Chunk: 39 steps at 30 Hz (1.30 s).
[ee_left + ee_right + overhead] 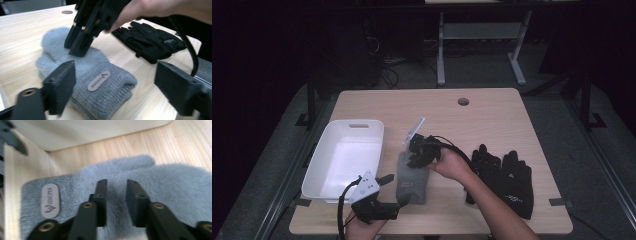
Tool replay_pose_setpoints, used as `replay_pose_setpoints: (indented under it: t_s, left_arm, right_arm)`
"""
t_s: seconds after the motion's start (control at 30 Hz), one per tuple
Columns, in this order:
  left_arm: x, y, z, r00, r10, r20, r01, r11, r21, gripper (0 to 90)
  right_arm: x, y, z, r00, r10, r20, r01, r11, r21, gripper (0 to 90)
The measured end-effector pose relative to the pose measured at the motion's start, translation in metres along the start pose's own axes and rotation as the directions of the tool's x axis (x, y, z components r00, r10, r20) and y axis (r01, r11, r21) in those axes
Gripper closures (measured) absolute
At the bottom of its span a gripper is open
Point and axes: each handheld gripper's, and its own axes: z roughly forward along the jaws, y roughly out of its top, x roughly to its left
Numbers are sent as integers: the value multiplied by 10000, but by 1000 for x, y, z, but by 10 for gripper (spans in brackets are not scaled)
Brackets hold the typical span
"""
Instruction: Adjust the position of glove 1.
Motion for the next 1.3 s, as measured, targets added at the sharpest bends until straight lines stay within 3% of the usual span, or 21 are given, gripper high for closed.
replay_pose_setpoints:
  t_s: [0.13,0.27,0.4,0.5,0.6,0.7,0.9,1.0,1.13,1.3]
  left_arm:
    - [-2,0,0,10000,82,12,-82,10000,19,208]
    - [-1,0,2,9999,89,51,-90,9998,152,208]
    - [-2,0,3,10000,66,35,-67,9997,214,208]
    - [-1,0,3,10000,39,10,-39,9997,223,208]
    - [-1,0,3,10000,15,33,-15,9997,228,208]
    - [-1,0,4,10000,26,42,-27,9996,265,207]
    - [0,0,5,10000,-36,51,35,9997,253,206]
    - [0,0,5,10000,-46,86,44,9996,278,205]
    - [-1,0,5,9999,-44,109,41,9997,228,205]
    - [-2,1,4,9999,-5,117,2,9998,198,205]
  right_arm:
    - [-1,-5,14,9997,210,-85,-208,9995,232,786]
    - [-5,-12,19,9983,523,-245,-522,9986,43,776]
    - [-8,-16,10,9954,907,-309,-915,9955,-257,588]
    - [-15,-23,-2,9898,1410,184,-1397,9885,-578,419]
    - [-29,-32,-11,9717,2328,408,-2285,9695,-889,339]
    - [-45,-42,-14,9363,3500,289,-3437,9301,-1293,295]
    - [-64,-46,2,8927,4505,123,-4454,8860,-1291,265]
    - [-71,-45,14,8609,5082,-266,-5069,8518,-1320,257]
    - [-76,-45,28,8448,5337,-381,-5344,8380,-1105,253]
    - [-77,-47,36,8410,5400,-330,-5405,8362,-925,294]
